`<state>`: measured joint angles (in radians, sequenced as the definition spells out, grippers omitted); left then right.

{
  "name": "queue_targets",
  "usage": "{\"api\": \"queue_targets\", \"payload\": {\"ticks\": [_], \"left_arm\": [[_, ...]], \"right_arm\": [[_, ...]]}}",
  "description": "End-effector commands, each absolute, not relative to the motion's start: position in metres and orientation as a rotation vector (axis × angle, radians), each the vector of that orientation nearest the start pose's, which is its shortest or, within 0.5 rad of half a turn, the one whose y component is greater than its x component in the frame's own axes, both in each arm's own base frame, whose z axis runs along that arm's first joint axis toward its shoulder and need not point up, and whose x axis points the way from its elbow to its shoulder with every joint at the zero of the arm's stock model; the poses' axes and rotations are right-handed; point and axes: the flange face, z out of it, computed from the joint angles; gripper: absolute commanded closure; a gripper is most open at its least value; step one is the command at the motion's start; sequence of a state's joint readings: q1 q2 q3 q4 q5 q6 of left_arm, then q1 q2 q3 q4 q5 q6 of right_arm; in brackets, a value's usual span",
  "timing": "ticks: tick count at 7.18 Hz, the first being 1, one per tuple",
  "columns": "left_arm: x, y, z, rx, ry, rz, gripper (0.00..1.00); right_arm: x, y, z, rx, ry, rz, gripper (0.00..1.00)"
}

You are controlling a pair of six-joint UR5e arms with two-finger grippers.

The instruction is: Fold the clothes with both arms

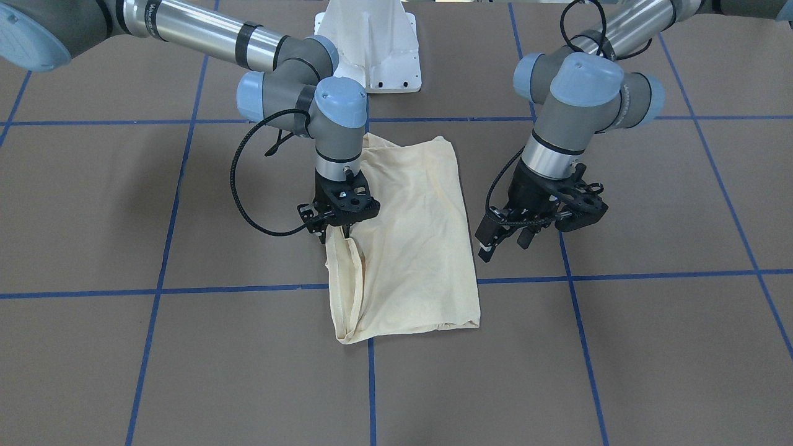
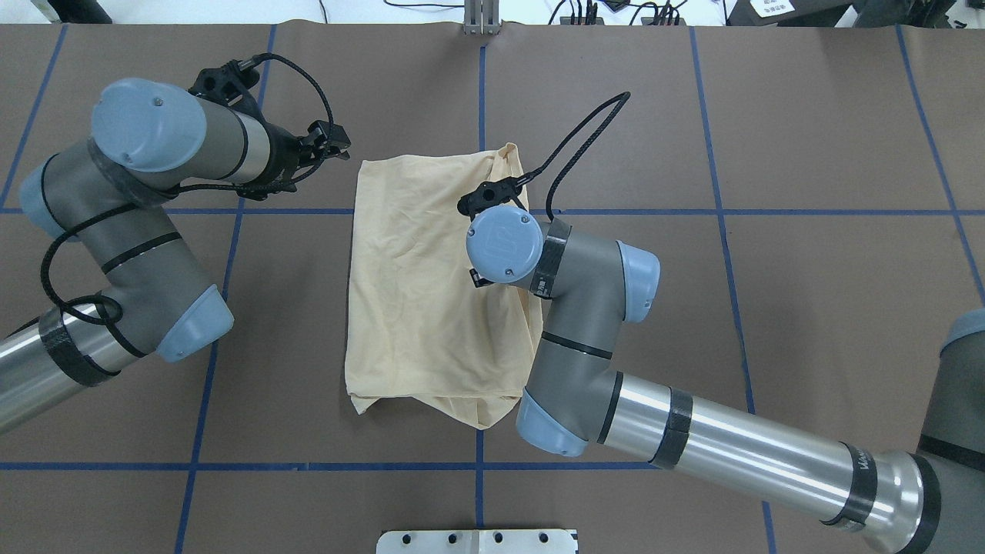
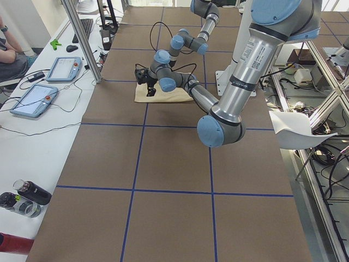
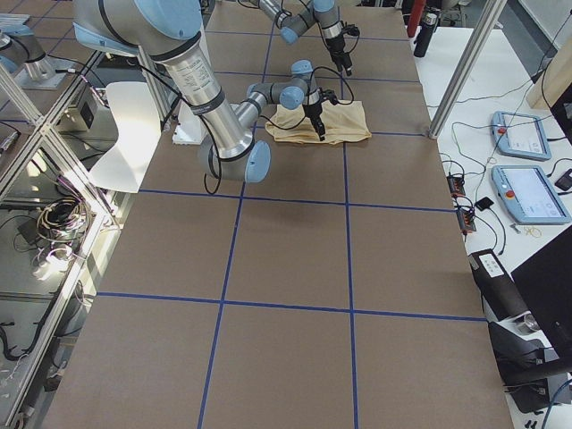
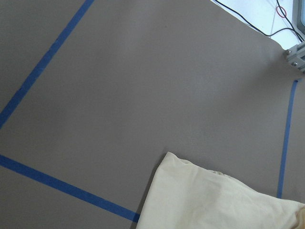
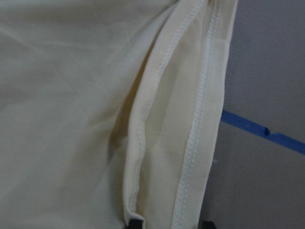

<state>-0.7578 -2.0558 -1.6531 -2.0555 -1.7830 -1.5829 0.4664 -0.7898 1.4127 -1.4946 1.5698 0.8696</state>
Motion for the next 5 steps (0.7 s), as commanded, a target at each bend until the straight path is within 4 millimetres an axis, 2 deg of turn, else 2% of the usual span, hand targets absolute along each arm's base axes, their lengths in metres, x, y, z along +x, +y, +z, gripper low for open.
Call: {"api": "queue_targets", "payload": {"ticks": [1,3,4,5], "left_arm": [[0.404,-0.537,0.289,0.205,1.063,-0.583,0.00],[0.404,-0.537,0.289,0.206,1.064,-0.581,0.00],[0.404,-0.537,0.288,0.207,1.065,-0.581,0.00],[0.404,-0.537,0.289,0.206,1.064,-0.581,0.00]], "right_arm": [[-0.613,-0.463,0.249,0.381,-0.590,-0.228,0.49],[-0.608,-0.460,0.256,0.374,-0.592,-0.233,0.52],[-0.591,-0.459,0.261,0.371,-0.605,-0.240,0.53],[-0.584,-0.457,0.262,0.376,-0.610,-0.256,0.54]]}}
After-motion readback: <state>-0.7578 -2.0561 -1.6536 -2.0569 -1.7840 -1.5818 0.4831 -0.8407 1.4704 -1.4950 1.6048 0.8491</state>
